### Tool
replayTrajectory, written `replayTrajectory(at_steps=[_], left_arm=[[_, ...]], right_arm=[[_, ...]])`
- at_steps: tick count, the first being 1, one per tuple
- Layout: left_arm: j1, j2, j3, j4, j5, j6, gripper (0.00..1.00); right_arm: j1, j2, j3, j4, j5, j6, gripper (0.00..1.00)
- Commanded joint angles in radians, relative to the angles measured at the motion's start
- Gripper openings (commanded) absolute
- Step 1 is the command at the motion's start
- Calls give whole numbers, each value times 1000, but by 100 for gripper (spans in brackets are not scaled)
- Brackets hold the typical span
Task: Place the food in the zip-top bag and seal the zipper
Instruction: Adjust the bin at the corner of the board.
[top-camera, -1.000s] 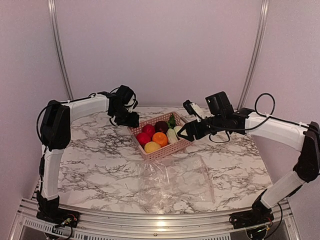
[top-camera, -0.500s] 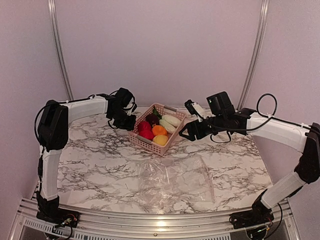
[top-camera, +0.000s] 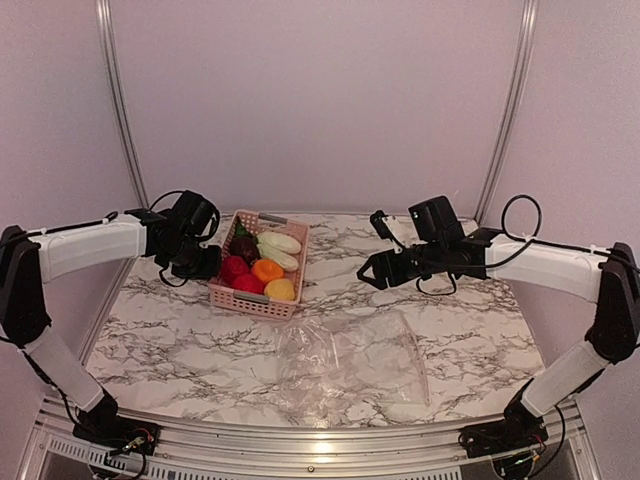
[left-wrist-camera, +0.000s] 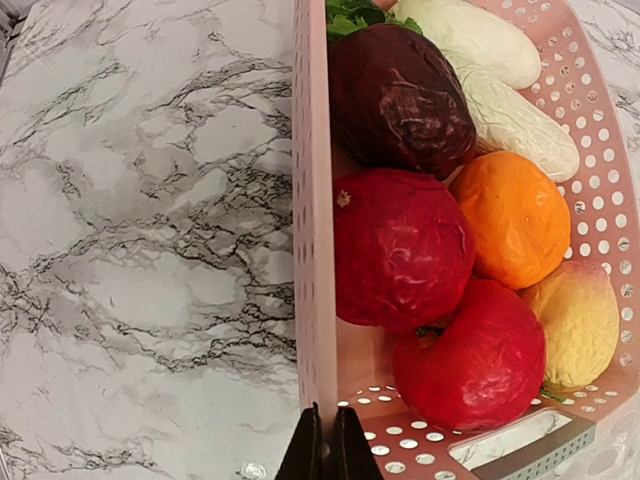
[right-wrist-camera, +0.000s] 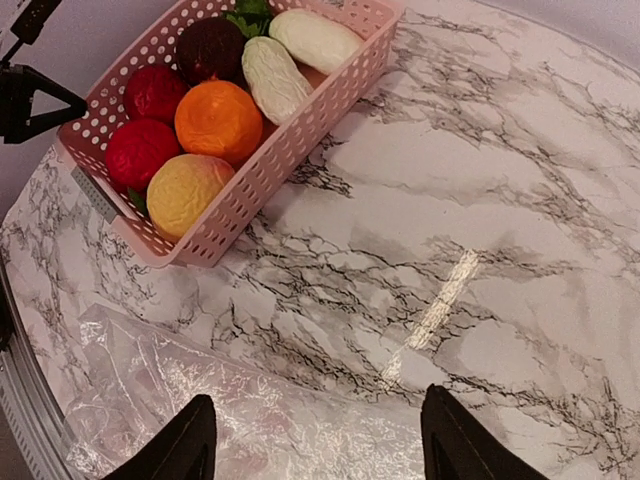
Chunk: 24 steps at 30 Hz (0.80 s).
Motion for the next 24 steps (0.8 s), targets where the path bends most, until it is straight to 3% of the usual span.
replayTrajectory(at_steps=[1, 8, 14, 18, 24], left_arm=[[6, -162, -185, 55, -37, -45, 0], [19, -329, -365, 21, -49, 6, 0], [15, -410, -507, 155, 9, -100, 0], [-14, -351, -507, 277, 61, -133, 0], [-62, -174, -365, 274, 101, -89, 0]], right_arm=[[7, 5, -42, 28, -35, 28, 67], [8, -7, -20, -45, -20, 33, 68], [-3, -96, -161, -52, 29, 118, 69], [-24, -147, -226, -80, 18, 136, 69], [-71, -193, -337, -154, 5, 156, 65]])
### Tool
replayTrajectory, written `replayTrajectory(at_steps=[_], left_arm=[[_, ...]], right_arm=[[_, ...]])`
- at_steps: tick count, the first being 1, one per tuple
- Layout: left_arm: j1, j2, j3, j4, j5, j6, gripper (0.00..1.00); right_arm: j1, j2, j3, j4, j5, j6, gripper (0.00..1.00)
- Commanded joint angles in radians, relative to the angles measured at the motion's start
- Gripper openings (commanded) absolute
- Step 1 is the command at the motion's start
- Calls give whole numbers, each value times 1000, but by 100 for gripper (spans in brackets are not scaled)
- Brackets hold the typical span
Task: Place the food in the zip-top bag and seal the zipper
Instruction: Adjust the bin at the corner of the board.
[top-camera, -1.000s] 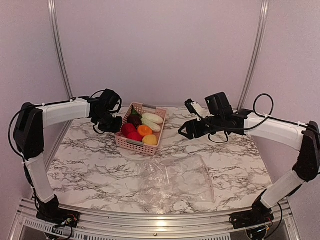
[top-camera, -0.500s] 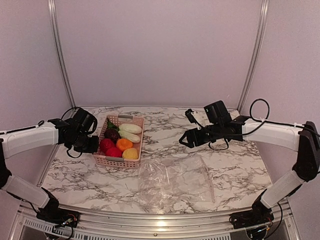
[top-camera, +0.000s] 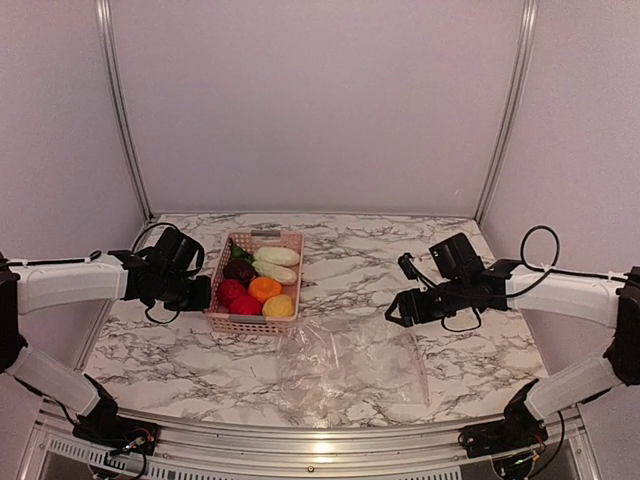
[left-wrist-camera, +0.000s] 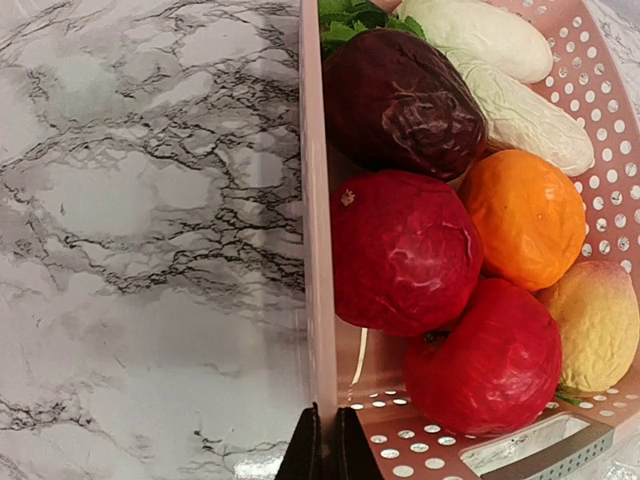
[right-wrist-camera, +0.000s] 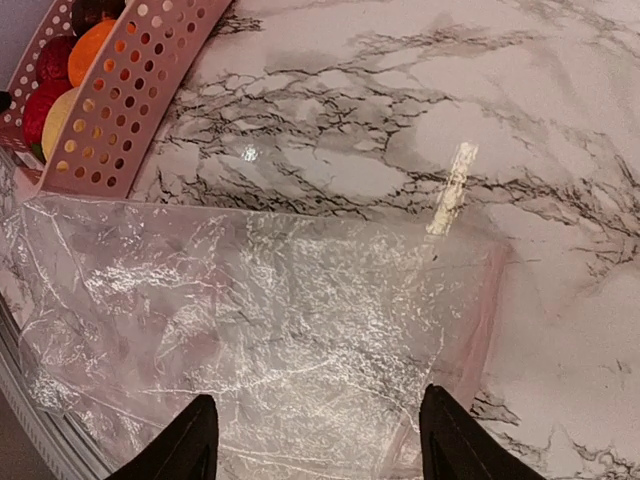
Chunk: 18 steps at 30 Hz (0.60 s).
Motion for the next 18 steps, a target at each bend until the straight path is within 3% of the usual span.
replayTrajectory(at_steps=[1, 8, 9, 11, 12, 16, 18], left_arm=[[-38, 116, 93, 36, 64, 30, 0], [-43, 117, 94, 21, 66, 15, 1], [-43, 112, 90, 17, 68, 12, 9], [-43, 99, 96, -8, 55, 7, 40], [-43, 88, 102, -21, 43, 7, 49], [-43, 20, 134, -81, -100, 10, 78], [-43, -4, 158, -110, -207, 33, 84]], right_arm=[[-33, -37, -65, -102, 5, 33, 64], [-42, -85, -124, -149, 13, 103, 59], [-52, -77, -123, -152, 3, 114, 59], [-58, -54, -126, -155, -18, 122, 59], [-58, -41, -130, -153, -29, 121, 58], [-59, 11, -159, -112, -62, 130, 55], [-59, 33, -153, -96, -73, 119, 52]])
